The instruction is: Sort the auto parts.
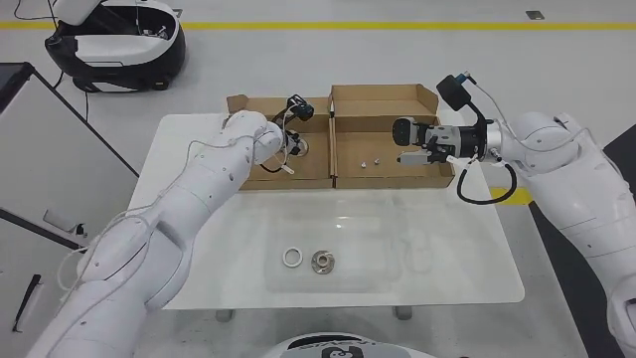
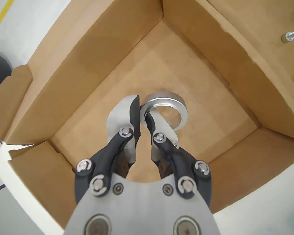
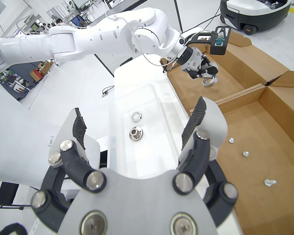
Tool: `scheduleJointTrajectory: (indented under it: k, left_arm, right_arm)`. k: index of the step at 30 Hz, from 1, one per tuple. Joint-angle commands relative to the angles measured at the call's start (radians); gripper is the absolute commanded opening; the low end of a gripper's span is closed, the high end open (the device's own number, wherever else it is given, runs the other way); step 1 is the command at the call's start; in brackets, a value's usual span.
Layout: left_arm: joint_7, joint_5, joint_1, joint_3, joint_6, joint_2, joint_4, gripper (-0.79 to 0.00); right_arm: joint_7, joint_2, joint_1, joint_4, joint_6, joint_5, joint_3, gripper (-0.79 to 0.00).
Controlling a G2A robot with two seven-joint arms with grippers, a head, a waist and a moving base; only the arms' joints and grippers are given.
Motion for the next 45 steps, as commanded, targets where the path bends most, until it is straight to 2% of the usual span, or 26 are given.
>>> scheduleJointTrajectory:
  k: [1, 10, 11, 14, 16, 17, 19, 27, 32, 35, 39, 42, 45]
  left_arm:
    - [-0.003, 0.002, -0.001, 0.009, -0.006, -0.012, 0.022, -0.785]
    - [0.016, 0.011, -0.006, 0.026, -0.029, -0.054, 0.112, -0.779]
    - [0.017, 0.012, -0.008, 0.027, -0.030, -0.058, 0.120, -0.579]
    - [0.024, 0.013, -0.014, 0.025, -0.030, -0.067, 0.142, -0.403]
    - [0.034, 0.015, -0.022, 0.021, -0.029, -0.072, 0.154, -0.139]
    - [0.036, 0.016, -0.025, 0.020, -0.032, -0.074, 0.158, -0.046]
    - [0.045, 0.011, -0.032, 0.012, -0.035, -0.076, 0.166, 0.000]
    - [0.069, 0.017, -0.067, -0.022, -0.053, -0.070, 0.174, 0.000]
    - [0.076, 0.051, -0.093, -0.049, -0.198, -0.038, 0.133, 0.000]
    - [0.088, 0.054, -0.094, -0.083, -0.300, -0.005, 0.078, 0.000]
    - [0.063, 0.015, -0.065, -0.160, -0.450, 0.053, -0.034, 0.000]
    - [-0.011, 0.018, -0.021, -0.221, -0.524, 0.105, -0.153, 0.000]
    - [-0.132, 0.013, 0.047, -0.289, -0.569, 0.158, -0.314, 0.000]
  right_arm:
    - [0.000, 0.000, 0.000, 0.000, 0.000, 0.000, 0.000, 0.000]
    - [0.000, 0.000, 0.000, 0.000, 0.000, 0.000, 0.000, 0.000]
    - [0.000, 0.000, 0.000, 0.000, 0.000, 0.000, 0.000, 0.000]
    - [0.000, 0.000, 0.000, 0.000, 0.000, 0.000, 0.000, 0.000]
    - [0.000, 0.000, 0.000, 0.000, 0.000, 0.000, 0.000, 0.000]
    - [0.000, 0.000, 0.000, 0.000, 0.000, 0.000, 0.000, 0.000]
    - [0.000, 0.000, 0.000, 0.000, 0.000, 0.000, 0.000, 0.000]
    - [0.000, 0.000, 0.000, 0.000, 0.000, 0.000, 0.000, 0.000]
    - [0.000, 0.000, 0.000, 0.000, 0.000, 0.000, 0.000, 0.000]
    - [0.000, 0.000, 0.000, 0.000, 0.000, 0.000, 0.000, 0.000]
    - [0.000, 0.000, 0.000, 0.000, 0.000, 0.000, 0.000, 0.000]
    - [0.000, 0.000, 0.000, 0.000, 0.000, 0.000, 0.000, 0.000]
    - [0.000, 0.000, 0.000, 0.000, 0.000, 0.000, 0.000, 0.000]
